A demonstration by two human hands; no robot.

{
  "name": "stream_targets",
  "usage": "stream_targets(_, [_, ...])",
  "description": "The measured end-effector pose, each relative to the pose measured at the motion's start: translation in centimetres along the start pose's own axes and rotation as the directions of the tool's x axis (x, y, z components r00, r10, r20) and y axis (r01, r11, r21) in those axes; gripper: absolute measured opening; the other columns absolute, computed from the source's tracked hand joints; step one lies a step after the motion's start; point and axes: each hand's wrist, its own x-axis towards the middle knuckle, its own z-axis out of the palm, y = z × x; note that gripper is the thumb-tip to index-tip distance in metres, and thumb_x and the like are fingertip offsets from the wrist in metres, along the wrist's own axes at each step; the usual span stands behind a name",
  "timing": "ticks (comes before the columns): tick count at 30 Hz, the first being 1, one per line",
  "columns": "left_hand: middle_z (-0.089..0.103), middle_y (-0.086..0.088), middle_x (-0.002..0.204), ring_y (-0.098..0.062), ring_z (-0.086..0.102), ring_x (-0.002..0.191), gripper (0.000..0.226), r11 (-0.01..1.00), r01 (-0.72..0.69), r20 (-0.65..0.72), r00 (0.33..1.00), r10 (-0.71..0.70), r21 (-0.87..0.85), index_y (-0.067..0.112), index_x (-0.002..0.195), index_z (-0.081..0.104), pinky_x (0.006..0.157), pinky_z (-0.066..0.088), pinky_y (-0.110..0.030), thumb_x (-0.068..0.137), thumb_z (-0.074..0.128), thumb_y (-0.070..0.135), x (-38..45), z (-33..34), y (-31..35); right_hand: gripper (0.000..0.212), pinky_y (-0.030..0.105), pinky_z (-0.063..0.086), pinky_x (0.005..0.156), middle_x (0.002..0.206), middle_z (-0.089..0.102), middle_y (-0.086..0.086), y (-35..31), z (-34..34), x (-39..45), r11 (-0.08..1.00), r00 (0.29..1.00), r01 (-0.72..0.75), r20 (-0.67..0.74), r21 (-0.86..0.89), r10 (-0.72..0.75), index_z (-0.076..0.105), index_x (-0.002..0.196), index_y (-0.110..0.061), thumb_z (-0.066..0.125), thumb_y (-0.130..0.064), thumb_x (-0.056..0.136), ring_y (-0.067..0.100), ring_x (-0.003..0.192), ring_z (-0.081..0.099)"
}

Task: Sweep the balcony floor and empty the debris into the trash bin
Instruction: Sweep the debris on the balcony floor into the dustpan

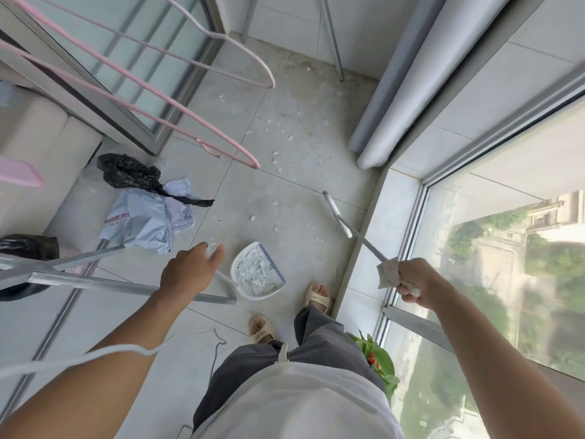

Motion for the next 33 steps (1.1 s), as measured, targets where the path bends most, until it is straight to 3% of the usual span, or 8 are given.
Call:
stream_targets(4, [0.063,-0.017,0.118,-0.038,0.056,0.109,0.062,1.000,0.001,-0.009,1.000,-0.001,0.002,0.016,0.129,0.054,0.078,0.040,-0.040,0.098,0.025,0.061,-0.7,-0.1,-1.2,0.019,0.019,0.033,0.040,0.065,0.053,0.015,1.5,4.7,-0.5,0.994,0.996,-0.029,-0.091,-0.109,0.019,0.056,0.091,0.008,0.039,-0.002,0.094,0.018,0.041,0.044])
stream_targets(11, [0.064,-0.019,0.106,-0.038,0.059,0.099,0.057,0.999,-0.042,-0.002,0.999,0.042,0.030,0.014,0.112,0.055,0.080,0.047,-0.039,0.097,0.028,0.062,-2.7,0.6,-2.6,0.023,0.022,0.031,0.044,0.070,0.052,0.014,4.0,11.2,-0.9,0.984,0.996,-0.060,0.060,-0.167,0.071,0.059,0.094,0.007,0.037,-0.001,0.091,0.018,0.045,0.043])
stream_targets(15, [0.062,-0.016,0.101,-0.038,0.059,0.097,0.058,0.997,-0.067,0.033,0.997,0.066,0.049,0.014,0.113,0.050,0.076,0.045,-0.040,0.097,0.024,0.063,-2.8,0.8,-3.1,0.019,0.019,0.030,0.040,0.071,0.051,0.014,2.4,9.6,-1.7,0.980,0.992,-0.021,0.121,-0.196,0.046,0.058,0.091,0.005,0.041,-0.003,0.093,0.016,0.042,0.039])
stream_targets(18, [0.062,-0.016,0.101,-0.038,0.059,0.095,0.056,0.995,-0.079,0.039,0.996,0.077,0.067,0.014,0.109,0.045,0.070,0.040,-0.038,0.097,0.021,0.063,-2.2,0.6,-3.5,0.018,0.014,0.024,0.035,0.060,0.044,0.012,1.1,6.0,-1.6,0.996,0.991,-0.011,0.132,-0.083,0.022,0.052,0.079,0.003,0.040,-0.001,0.093,0.015,0.034,0.034])
stream_targets(20, [0.063,-0.017,0.099,-0.037,0.060,0.092,0.053,0.993,-0.090,0.045,0.995,0.087,0.076,0.014,0.102,0.040,0.067,0.040,-0.038,0.097,0.020,0.063,-1.9,0.6,-3.5,0.017,0.013,0.023,0.035,0.059,0.043,0.012,0.9,4.8,-1.4,0.999,0.993,-0.007,0.116,-0.044,0.012,0.053,0.081,0.004,0.040,-0.001,0.092,0.015,0.030,0.034])
stream_targets(27, [0.062,-0.019,0.111,-0.037,0.059,0.102,0.059,0.995,-0.063,0.122,0.991,0.053,0.078,0.007,0.112,0.040,0.072,0.038,-0.037,0.098,0.019,0.061,-1.6,0.4,-1.4,0.020,0.021,0.037,0.045,0.071,0.055,0.015,2.0,10.9,-1.3,0.930,0.999,0.039,0.021,-0.366,-0.034,0.056,0.100,0.004,0.039,-0.003,0.092,0.021,0.047,0.047])
stream_targets(30, [0.060,-0.021,0.117,-0.038,0.058,0.106,0.063,0.997,-0.047,0.155,0.987,0.038,0.054,0.006,0.118,0.040,0.073,0.038,-0.037,0.098,0.020,0.063,-1.3,0.2,-0.8,0.019,0.024,0.038,0.046,0.075,0.056,0.014,2.8,13.0,-2.0,0.917,0.995,0.009,0.097,-0.398,0.032,0.056,0.102,0.003,0.040,-0.004,0.094,0.019,0.050,0.047])
stream_targets(33, [0.060,-0.020,0.118,-0.037,0.057,0.106,0.065,0.998,-0.039,0.158,0.987,0.032,0.044,0.006,0.119,0.040,0.074,0.039,-0.038,0.097,0.021,0.064,-1.0,0.3,-0.6,0.018,0.018,0.028,0.036,0.076,0.053,0.015,2.6,11.1,-2.3,0.973,0.963,-0.041,0.252,-0.228,0.100,0.054,0.098,0.004,0.040,-0.006,0.094,0.014,0.039,0.037])
